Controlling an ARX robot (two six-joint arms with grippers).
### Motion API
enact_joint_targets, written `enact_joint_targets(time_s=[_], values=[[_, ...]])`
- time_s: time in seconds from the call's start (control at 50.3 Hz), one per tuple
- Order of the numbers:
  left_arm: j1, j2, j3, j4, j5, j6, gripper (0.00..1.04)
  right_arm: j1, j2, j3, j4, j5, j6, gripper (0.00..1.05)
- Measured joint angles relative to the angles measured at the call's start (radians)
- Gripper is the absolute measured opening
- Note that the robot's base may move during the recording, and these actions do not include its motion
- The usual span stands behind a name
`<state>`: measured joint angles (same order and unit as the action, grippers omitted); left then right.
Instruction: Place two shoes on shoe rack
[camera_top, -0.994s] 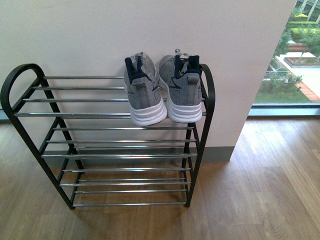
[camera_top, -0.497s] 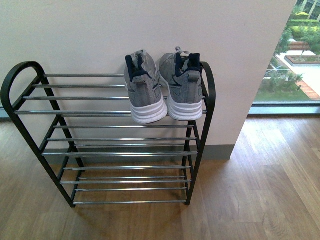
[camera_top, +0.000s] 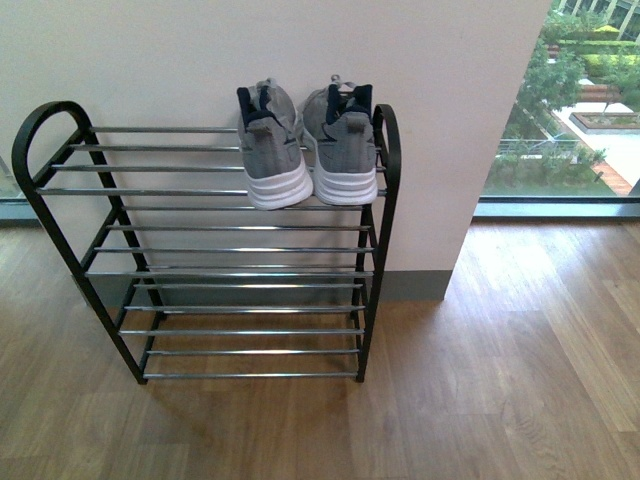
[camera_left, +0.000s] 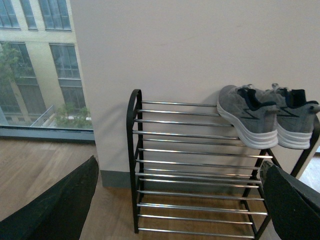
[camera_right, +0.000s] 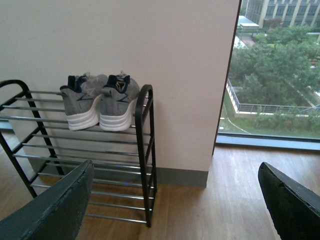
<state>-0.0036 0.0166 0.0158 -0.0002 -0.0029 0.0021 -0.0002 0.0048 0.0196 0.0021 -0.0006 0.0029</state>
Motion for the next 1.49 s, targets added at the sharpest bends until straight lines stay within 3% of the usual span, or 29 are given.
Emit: enact_joint_targets(time_s=[1.492], values=[[0.002, -0.001, 0.0, 0.0, 0.003, 0.0, 0.95, 0.0, 0.0, 0.0, -0.002, 0.0, 0.0, 0.95]])
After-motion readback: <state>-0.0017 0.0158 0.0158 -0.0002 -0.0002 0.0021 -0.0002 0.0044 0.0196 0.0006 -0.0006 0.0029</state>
